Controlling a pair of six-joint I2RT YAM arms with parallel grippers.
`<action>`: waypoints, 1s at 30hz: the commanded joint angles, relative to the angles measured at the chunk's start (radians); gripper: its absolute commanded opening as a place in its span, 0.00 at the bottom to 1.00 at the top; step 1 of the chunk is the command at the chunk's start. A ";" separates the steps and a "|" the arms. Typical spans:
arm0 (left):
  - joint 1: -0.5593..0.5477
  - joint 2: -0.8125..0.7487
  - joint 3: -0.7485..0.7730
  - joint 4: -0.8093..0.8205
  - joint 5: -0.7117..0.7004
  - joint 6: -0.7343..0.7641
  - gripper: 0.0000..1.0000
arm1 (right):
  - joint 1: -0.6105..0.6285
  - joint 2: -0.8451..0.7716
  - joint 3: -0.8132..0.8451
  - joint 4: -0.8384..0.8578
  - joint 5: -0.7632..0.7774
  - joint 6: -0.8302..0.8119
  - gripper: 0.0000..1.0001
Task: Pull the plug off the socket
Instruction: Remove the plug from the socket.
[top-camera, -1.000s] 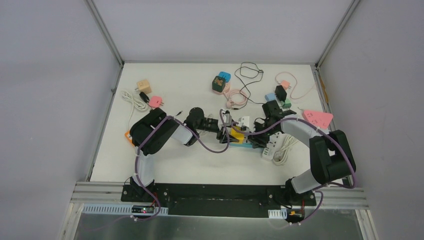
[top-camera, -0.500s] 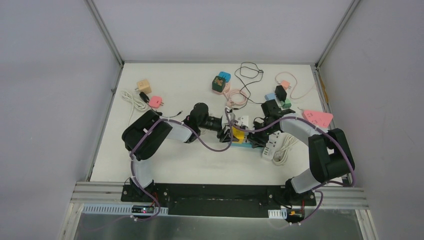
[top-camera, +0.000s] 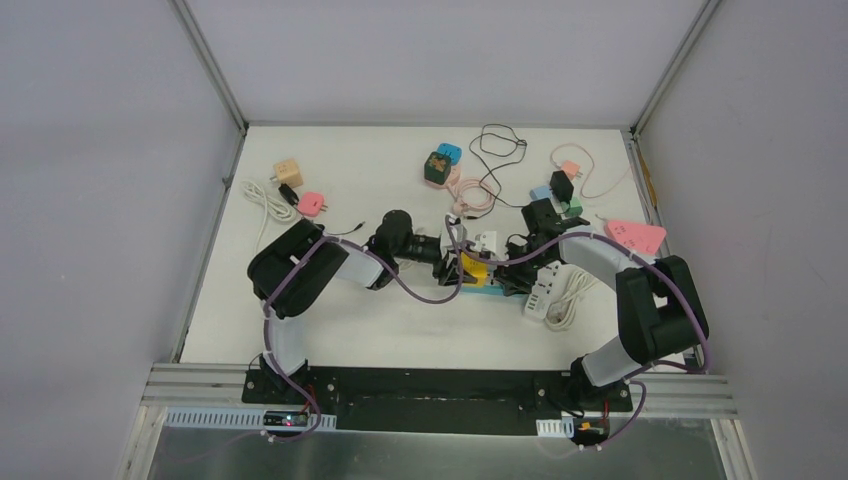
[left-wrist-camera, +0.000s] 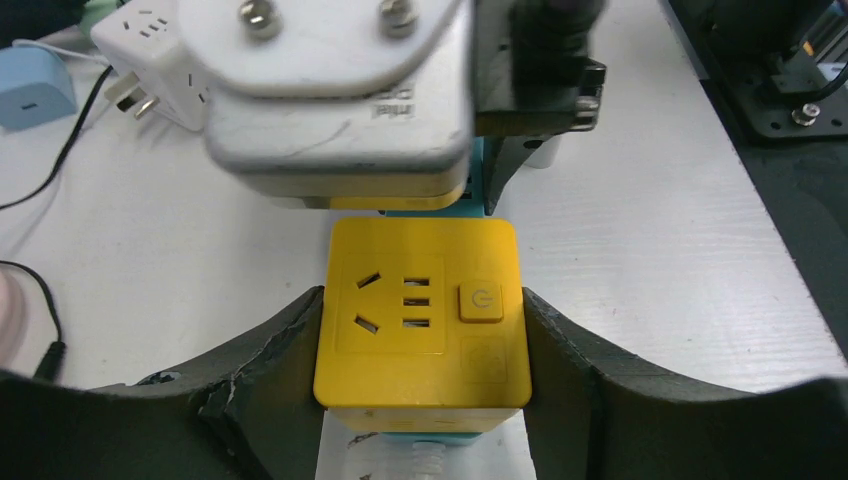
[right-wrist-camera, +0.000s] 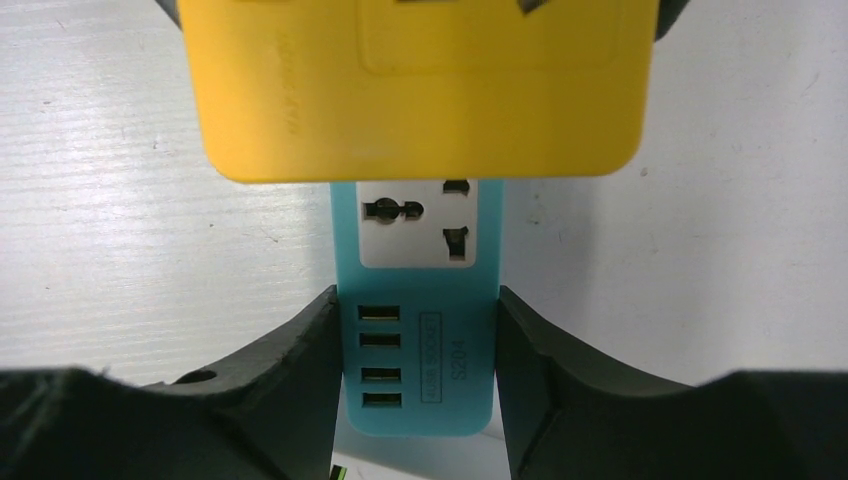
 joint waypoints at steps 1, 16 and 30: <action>0.034 0.069 0.030 0.282 0.078 -0.325 0.00 | 0.002 0.021 0.019 -0.027 0.023 0.018 0.00; -0.043 -0.055 0.007 -0.235 -0.138 0.192 0.00 | 0.004 0.031 0.023 -0.031 0.029 0.021 0.00; 0.009 -0.023 0.045 -0.124 -0.012 -0.048 0.00 | 0.005 0.035 0.024 -0.032 0.030 0.021 0.00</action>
